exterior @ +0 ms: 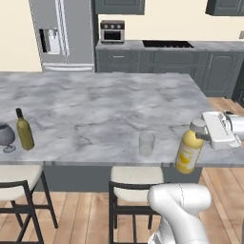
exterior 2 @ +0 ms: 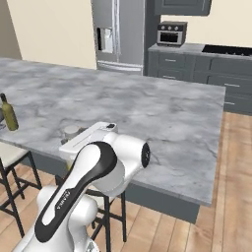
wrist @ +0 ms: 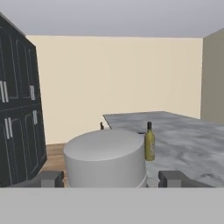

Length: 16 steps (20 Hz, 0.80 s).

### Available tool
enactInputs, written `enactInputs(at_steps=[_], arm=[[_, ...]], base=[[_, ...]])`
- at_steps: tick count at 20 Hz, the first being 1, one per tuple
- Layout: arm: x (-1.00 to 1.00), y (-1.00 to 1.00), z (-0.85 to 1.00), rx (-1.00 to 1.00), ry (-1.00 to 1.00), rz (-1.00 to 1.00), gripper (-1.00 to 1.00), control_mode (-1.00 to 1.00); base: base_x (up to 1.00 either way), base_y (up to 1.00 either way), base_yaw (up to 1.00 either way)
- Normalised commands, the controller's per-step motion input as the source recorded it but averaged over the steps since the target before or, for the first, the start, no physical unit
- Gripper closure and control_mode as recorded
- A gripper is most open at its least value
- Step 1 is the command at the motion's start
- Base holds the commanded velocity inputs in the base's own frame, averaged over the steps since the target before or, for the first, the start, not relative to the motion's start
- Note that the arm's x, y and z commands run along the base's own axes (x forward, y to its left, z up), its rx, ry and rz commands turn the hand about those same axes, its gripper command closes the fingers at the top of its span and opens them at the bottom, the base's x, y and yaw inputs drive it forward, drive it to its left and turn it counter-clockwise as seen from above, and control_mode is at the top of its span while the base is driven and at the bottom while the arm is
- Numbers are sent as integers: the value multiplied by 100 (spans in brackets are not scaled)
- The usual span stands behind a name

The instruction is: There is a wine glass and glass cup on the dining counter. Place the wine bottle next to the wine glass and the juice bottle next to the glass cup.

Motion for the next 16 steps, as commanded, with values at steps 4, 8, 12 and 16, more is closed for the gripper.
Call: enactInputs(at_steps=[4,8,12,16], arm=[[0,0,0,0,0,0,100,100],[0,0,0,0,0,0,100,100],[0,0,0,0,0,0,100,100],[0,0,0,0,0,0,100,100]], base=[[53,18,-5],[40,14,-1],[8,2,0],[0,0,0]])
